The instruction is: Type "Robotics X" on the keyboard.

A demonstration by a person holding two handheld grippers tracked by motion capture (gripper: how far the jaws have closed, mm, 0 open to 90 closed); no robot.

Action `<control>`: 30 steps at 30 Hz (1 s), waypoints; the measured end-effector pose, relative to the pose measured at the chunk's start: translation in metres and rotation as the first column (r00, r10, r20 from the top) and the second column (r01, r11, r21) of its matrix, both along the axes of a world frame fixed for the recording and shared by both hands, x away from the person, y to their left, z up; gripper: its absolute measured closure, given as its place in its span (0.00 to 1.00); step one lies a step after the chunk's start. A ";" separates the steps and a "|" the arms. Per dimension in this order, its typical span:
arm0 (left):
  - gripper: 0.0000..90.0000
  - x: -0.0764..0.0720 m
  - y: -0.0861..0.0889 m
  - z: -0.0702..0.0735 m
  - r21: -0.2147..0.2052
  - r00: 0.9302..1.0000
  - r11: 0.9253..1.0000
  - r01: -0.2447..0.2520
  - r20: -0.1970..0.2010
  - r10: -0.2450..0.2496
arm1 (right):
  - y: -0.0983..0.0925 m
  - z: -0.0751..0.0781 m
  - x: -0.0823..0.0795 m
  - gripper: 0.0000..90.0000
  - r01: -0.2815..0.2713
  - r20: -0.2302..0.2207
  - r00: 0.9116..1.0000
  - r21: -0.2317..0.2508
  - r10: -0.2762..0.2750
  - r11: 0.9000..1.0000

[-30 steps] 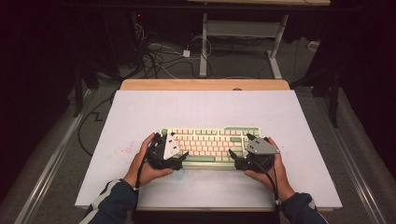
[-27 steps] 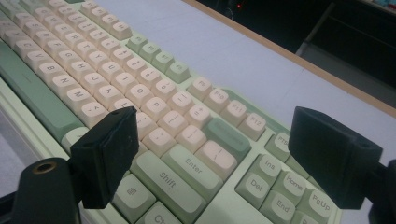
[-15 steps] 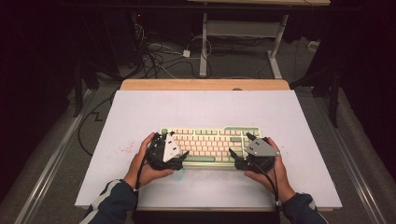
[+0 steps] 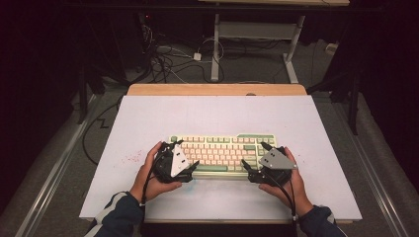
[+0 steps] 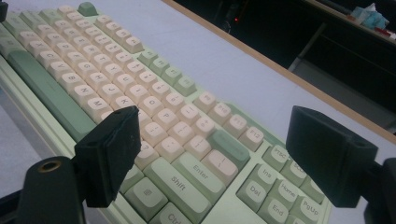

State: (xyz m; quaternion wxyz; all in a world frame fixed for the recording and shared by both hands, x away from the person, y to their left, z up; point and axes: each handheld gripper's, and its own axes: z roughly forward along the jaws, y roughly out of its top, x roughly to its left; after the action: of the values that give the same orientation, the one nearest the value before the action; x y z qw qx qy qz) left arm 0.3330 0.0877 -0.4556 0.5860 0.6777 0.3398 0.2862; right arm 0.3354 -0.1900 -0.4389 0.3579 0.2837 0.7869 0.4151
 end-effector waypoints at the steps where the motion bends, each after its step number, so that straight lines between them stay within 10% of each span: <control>1: 0.19 -0.001 0.000 0.000 0.004 1.000 1.000 0.000 0.005 0.000 | 0.000 0.000 -0.001 0.21 -0.002 0.001 1.000 -0.001 0.002 1.000; 30: 0.19 -0.017 0.005 -0.003 0.025 0.999 1.000 0.002 0.036 -0.003 | -0.004 0.002 -0.017 0.22 -0.014 0.025 1.000 -0.029 0.014 0.999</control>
State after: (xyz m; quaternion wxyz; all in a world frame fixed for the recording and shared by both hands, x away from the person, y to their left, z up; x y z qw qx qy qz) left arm 0.3159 0.0929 -0.4584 0.5838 0.6801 0.3249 0.3017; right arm 0.3187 -0.1936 -0.4370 0.3690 0.2677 0.7901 0.4099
